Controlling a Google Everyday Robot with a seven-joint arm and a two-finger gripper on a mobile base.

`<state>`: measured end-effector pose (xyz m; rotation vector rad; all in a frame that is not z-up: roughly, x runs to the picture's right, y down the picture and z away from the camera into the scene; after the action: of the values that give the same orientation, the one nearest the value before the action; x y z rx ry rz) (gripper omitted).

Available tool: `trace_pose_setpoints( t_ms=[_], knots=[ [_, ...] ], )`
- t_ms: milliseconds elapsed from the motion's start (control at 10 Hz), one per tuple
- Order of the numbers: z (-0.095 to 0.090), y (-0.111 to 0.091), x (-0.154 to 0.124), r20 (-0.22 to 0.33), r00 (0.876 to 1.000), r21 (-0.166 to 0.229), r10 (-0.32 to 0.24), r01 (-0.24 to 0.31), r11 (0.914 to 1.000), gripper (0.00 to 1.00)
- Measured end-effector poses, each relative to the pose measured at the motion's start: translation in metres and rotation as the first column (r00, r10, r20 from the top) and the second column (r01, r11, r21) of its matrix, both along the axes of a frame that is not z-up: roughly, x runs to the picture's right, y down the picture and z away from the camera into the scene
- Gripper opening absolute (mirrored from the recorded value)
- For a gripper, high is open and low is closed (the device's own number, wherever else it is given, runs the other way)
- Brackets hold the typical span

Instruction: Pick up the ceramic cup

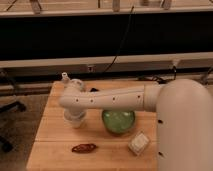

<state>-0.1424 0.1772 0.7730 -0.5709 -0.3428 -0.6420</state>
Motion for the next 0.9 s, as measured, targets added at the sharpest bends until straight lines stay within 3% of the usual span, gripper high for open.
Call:
trace_pose_setpoints(
  t_ms=[100, 400, 900],
  knots=[
    [-0.001, -0.003, 0.004, 0.002, 1.000, -0.003, 0.008, -0.008, 1.0000, 0.00],
    [-0.020, -0.023, 0.006, 0.007, 0.999, 0.022, -0.048, 0.048, 0.9986, 0.00],
    [-0.023, -0.034, 0.018, 0.021, 0.998, 0.042, -0.055, 0.054, 0.9977, 0.00]
  ],
)
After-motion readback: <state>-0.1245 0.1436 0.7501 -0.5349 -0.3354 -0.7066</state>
